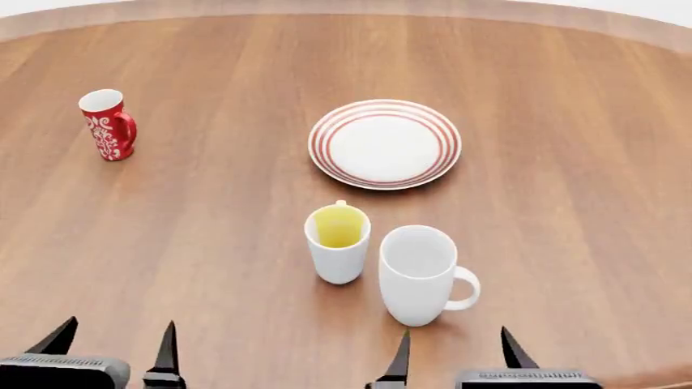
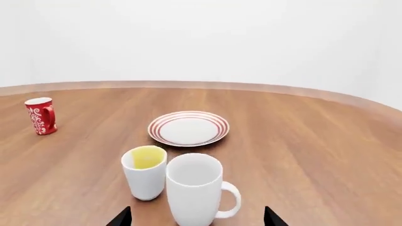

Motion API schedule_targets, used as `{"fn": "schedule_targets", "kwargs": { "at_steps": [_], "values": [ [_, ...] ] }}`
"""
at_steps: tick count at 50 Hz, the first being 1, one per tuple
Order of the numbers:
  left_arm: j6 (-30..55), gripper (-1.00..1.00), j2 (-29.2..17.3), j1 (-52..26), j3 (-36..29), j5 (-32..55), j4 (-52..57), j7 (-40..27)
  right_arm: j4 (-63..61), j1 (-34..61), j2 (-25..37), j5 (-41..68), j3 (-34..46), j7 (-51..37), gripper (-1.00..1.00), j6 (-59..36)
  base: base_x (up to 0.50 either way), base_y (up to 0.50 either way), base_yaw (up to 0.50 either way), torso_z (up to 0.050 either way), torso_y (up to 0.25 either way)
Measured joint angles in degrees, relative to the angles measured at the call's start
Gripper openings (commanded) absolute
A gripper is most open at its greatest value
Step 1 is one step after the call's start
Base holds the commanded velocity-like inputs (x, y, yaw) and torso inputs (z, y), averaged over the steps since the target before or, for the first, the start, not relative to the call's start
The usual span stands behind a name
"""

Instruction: Pick up the red mug and put it on the plate

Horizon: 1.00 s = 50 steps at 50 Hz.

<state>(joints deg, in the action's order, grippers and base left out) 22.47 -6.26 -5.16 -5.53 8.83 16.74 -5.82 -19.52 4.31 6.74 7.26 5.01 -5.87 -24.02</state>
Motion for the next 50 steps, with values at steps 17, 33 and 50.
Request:
{"fn": "schedule_targets", "kwargs": {
  "at_steps": [17,33,50],
  "values": [
    [16.3,1.0,-1.9,-9.0,0.8,3.4,10.7,-2.5,-11.5,9.6,2.2,4.8,-3.6,-2.0,1.0,-19.7,0.0,0.0,0.0,0.0,0.0],
    [18.7,1.0,-2.7,-10.9,0.9,4.8,11.5,-3.4,-13.2,12.6,3.0,6.2,-4.3,-3.4,1.0,-24.6,0.15,0.0,0.0,0.0,0.0],
    [18.3,1.0,-3.4,-11.5,0.8,5.5,10.6,-4.0,-9.1,19.7,4.8,6.5,-12.7,-7.4,1.0,-28.9,0.5,0.0,0.0,0.0,0.0]
  ]
}}
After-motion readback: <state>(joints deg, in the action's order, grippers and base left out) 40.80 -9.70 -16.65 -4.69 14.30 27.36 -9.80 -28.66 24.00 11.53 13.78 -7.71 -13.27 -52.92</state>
